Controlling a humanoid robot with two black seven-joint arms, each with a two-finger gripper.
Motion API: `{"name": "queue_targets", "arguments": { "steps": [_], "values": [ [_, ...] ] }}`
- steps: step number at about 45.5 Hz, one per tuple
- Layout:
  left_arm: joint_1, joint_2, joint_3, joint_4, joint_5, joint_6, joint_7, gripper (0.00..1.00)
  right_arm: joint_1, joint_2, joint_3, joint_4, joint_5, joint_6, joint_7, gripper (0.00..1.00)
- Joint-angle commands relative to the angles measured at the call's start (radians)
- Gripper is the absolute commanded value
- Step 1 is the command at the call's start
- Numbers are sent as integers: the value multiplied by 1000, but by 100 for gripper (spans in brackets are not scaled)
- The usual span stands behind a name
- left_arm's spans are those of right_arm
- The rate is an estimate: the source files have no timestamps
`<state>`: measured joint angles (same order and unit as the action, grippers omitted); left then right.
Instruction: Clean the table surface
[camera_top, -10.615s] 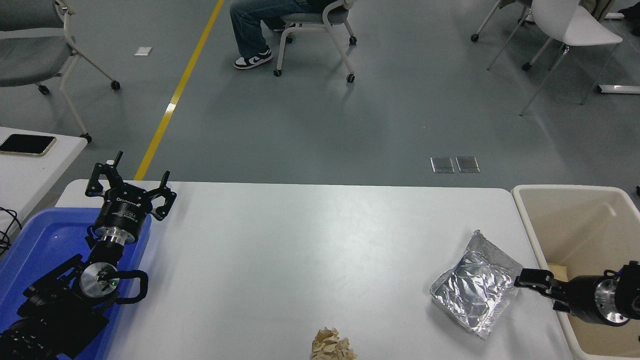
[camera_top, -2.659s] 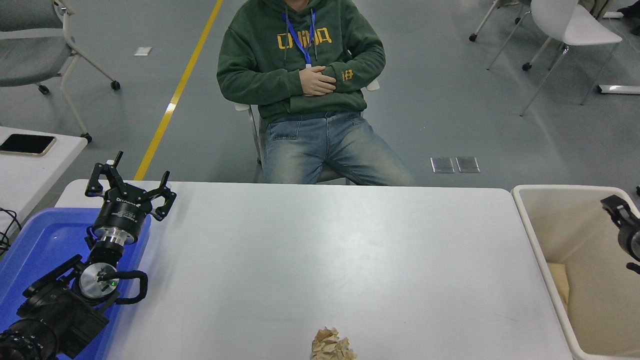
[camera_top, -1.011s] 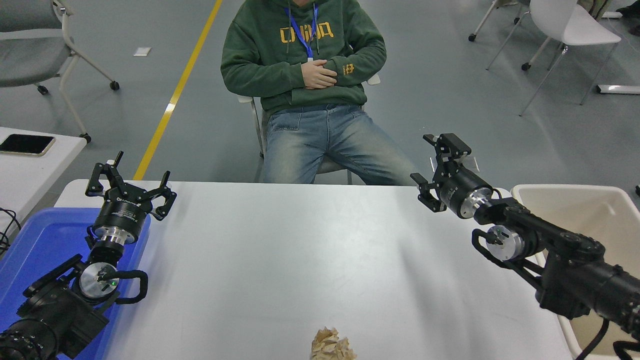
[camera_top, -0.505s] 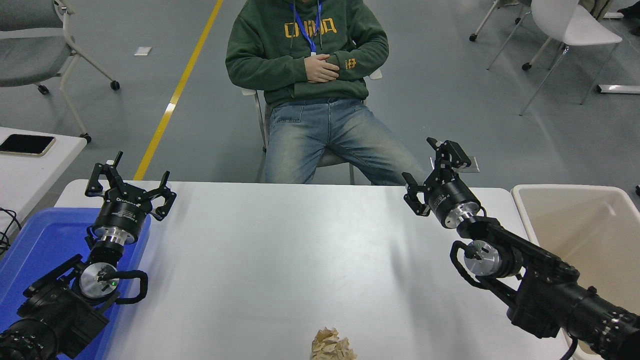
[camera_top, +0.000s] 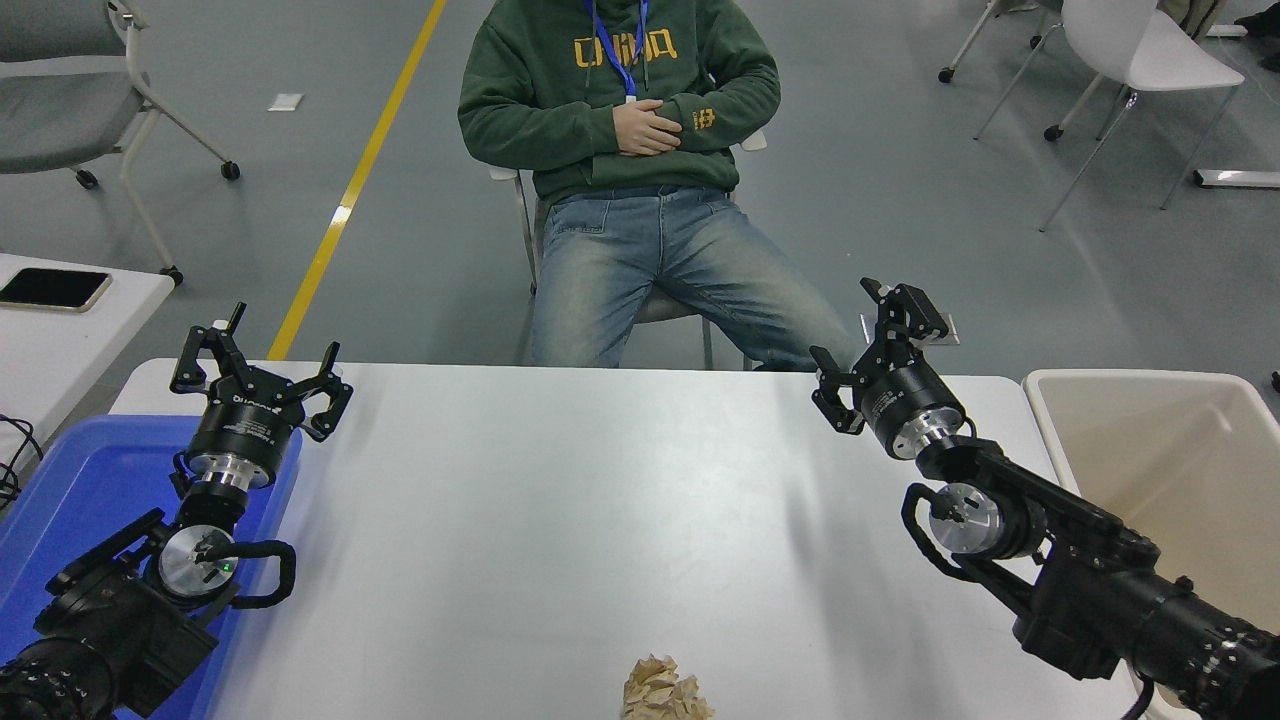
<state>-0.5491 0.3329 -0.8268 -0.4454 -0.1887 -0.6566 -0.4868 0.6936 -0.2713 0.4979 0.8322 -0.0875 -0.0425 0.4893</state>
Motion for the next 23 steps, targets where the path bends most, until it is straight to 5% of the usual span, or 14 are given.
{"name": "queue_targets", "arguments": {
  "steps": [1, 23],
  "values": [
    [0, 0, 0, -1, 0, 0, 0, 100, 35, -98, -123, 25, -81, -7, -3, 98],
    [0, 0, 0, -1, 0, -2, 0, 100, 159, -407, -384, 386, -425, -2, -21, 99]
  ]
}}
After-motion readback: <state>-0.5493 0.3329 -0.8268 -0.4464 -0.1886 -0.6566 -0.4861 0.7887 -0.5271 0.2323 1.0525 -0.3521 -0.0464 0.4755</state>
